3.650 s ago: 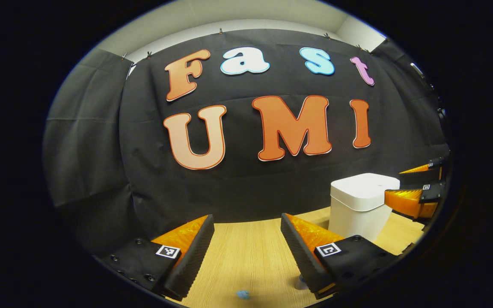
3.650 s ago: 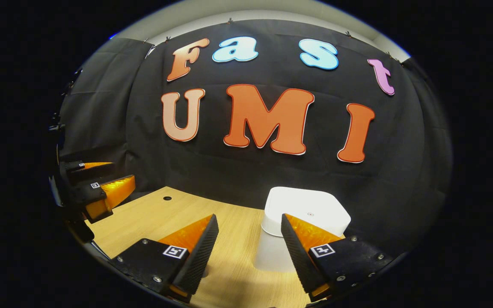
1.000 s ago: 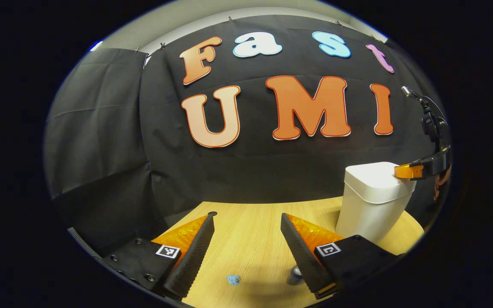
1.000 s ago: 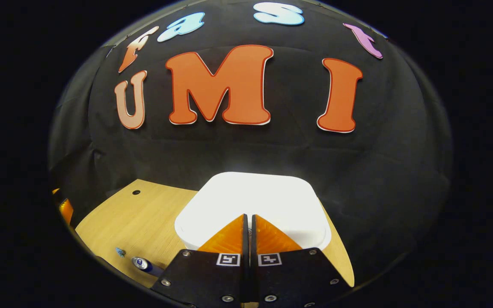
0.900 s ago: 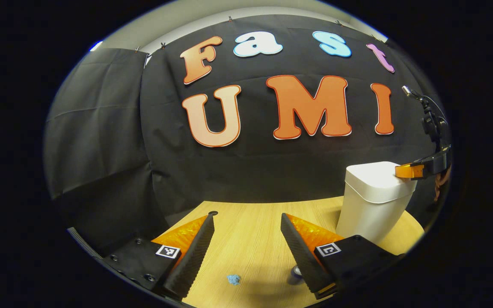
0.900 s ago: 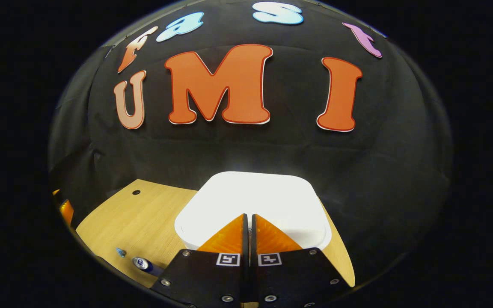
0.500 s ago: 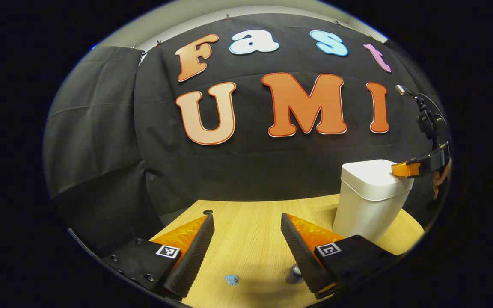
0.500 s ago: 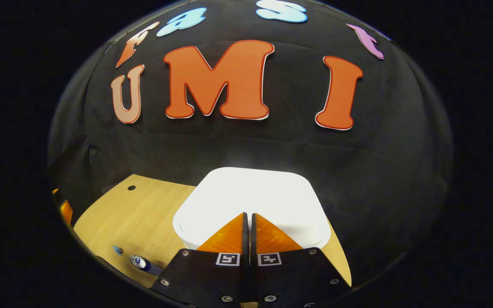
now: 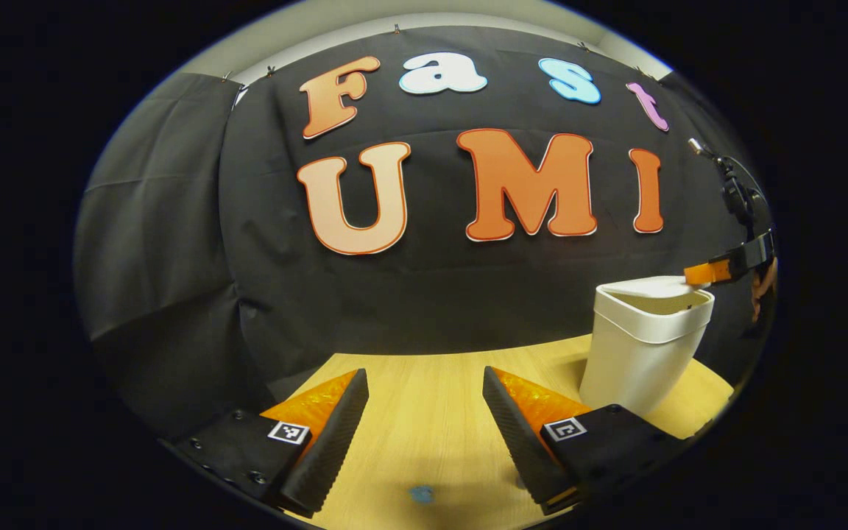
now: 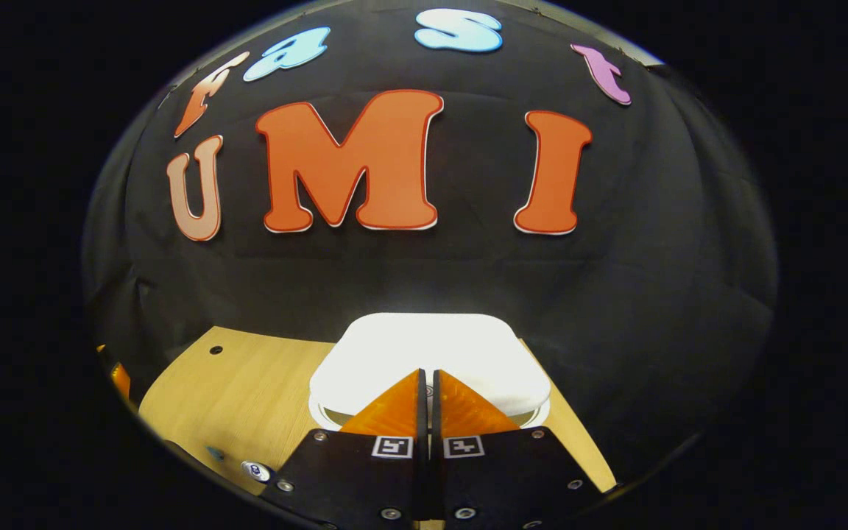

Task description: Press the lid of the desktop garbage bin to open it, pick up the crumpled paper on the desktop and throw it into the bin, then pick up the pop can on the desktop and drop it into the bin, and finally close the garbage bin lid.

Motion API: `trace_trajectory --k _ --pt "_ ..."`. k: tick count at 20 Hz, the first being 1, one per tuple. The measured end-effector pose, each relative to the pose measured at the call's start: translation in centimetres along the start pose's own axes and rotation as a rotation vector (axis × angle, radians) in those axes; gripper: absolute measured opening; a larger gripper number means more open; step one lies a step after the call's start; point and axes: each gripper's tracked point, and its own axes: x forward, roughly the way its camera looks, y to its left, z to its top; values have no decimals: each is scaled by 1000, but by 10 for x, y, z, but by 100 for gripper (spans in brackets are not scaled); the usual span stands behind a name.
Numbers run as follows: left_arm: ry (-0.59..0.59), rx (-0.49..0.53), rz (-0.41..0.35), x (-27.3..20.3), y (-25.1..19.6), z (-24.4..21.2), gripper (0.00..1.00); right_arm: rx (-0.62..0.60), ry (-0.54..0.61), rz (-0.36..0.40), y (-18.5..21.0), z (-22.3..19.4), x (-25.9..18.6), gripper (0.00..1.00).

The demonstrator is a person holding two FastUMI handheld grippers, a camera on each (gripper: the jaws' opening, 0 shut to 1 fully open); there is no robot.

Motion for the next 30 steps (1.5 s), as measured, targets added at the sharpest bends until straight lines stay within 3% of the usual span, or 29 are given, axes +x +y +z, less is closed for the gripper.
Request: trace_trajectory --k 6,12,26,30 --pt "-4 7 -46 8 13 -1 100 0 -44 -36 10 14 -18 1" --pt "11 -6 -74 12 19 -11 100 -8 -63 -5 32 11 -30 1" --pt "245 5 -142 17 -2 -87 100 -28 90 107 79 -57 -50 3" --pt "359 -1 -204 12 -20 -120 100 -30 134 150 98 -81 -56 3"
